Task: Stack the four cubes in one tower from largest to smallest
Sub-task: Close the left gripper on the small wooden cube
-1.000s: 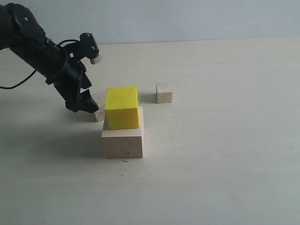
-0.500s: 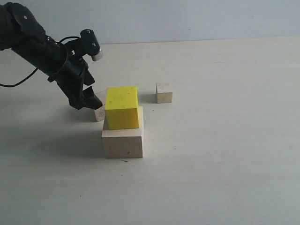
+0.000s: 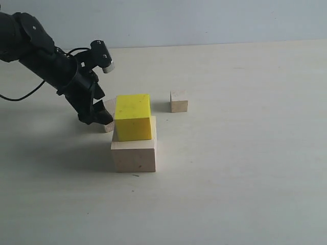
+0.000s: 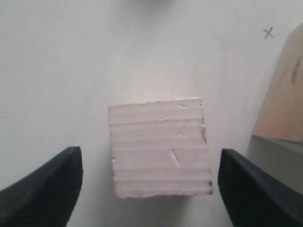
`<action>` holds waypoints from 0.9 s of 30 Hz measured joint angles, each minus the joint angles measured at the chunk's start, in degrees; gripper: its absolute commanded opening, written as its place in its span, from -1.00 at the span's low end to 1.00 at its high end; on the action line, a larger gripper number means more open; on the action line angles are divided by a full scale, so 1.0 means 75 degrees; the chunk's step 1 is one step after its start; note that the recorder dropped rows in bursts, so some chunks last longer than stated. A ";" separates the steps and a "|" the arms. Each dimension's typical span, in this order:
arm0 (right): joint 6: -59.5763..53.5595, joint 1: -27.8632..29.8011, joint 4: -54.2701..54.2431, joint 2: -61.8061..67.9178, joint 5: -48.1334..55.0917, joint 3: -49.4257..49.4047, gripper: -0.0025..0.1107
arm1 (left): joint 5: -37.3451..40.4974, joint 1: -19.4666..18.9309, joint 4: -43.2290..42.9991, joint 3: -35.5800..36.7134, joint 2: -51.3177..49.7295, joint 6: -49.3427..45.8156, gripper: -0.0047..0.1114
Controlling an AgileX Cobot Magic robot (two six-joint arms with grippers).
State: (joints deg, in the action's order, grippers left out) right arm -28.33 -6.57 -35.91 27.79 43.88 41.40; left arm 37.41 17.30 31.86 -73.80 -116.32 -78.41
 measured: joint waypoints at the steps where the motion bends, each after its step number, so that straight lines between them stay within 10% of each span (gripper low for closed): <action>1: 0.0000 0.0000 0.0000 0.0000 0.0000 0.0000 -0.96 | -0.0012 0.0000 0.0013 0.0000 -0.0016 0.0000 0.39; 14: 0.0000 0.0000 0.0000 0.0000 0.0000 0.0000 -0.96 | -0.0295 0.0000 0.0336 0.0000 -0.0116 -0.0268 0.30; 27: 0.0033 0.0000 0.0000 0.0000 0.0000 0.0000 -0.96 | -0.0194 0.0000 0.0306 0.0000 -0.0198 -0.0284 -0.92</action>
State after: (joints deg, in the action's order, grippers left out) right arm -28.08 -6.57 -35.91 27.79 43.88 41.40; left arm 35.95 17.30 34.16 -73.80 -117.81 -80.54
